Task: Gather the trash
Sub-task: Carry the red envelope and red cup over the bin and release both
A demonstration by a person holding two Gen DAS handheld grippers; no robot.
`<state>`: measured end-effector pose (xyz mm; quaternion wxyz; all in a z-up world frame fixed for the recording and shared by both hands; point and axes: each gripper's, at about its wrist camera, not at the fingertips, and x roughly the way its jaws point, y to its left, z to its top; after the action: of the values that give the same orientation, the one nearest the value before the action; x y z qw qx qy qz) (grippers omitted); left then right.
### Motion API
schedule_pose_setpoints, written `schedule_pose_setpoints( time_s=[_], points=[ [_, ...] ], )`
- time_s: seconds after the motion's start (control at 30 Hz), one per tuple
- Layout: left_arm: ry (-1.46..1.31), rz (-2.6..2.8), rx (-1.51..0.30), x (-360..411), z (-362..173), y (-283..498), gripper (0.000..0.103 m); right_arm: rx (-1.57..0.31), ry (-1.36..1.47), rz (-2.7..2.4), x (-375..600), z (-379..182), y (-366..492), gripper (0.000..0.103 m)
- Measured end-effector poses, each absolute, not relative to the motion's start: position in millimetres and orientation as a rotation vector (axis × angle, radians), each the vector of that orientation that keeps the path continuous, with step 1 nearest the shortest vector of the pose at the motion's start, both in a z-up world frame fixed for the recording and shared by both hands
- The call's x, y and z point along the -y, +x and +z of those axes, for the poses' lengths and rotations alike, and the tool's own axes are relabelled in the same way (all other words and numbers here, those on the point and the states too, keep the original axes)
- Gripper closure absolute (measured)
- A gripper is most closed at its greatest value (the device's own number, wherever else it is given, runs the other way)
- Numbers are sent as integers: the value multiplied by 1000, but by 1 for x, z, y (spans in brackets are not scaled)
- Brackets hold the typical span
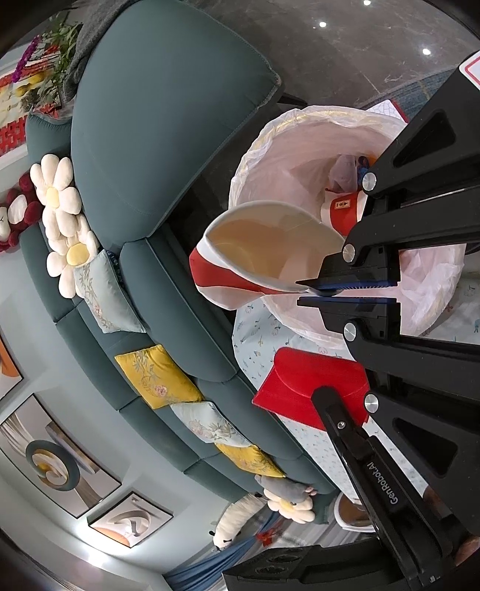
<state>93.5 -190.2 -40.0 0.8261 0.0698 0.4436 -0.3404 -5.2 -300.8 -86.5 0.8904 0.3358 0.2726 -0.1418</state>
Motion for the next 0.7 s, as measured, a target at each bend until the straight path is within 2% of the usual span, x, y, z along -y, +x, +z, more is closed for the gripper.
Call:
schedule_pose_setpoints(
  time_s=[0.1, 0.2, 0.7],
  points=[
    [144, -728, -953, 194, -42, 95, 101, -566, 697, -295, 301, -87, -5, 98],
    [138, -731, -960, 196, -43, 96, 101, -565, 699, -304, 300, -86, -6, 92],
    [120, -710, -986, 189, -49, 101, 97, -570, 693, -316, 303, -87, -6, 90]
  ],
)
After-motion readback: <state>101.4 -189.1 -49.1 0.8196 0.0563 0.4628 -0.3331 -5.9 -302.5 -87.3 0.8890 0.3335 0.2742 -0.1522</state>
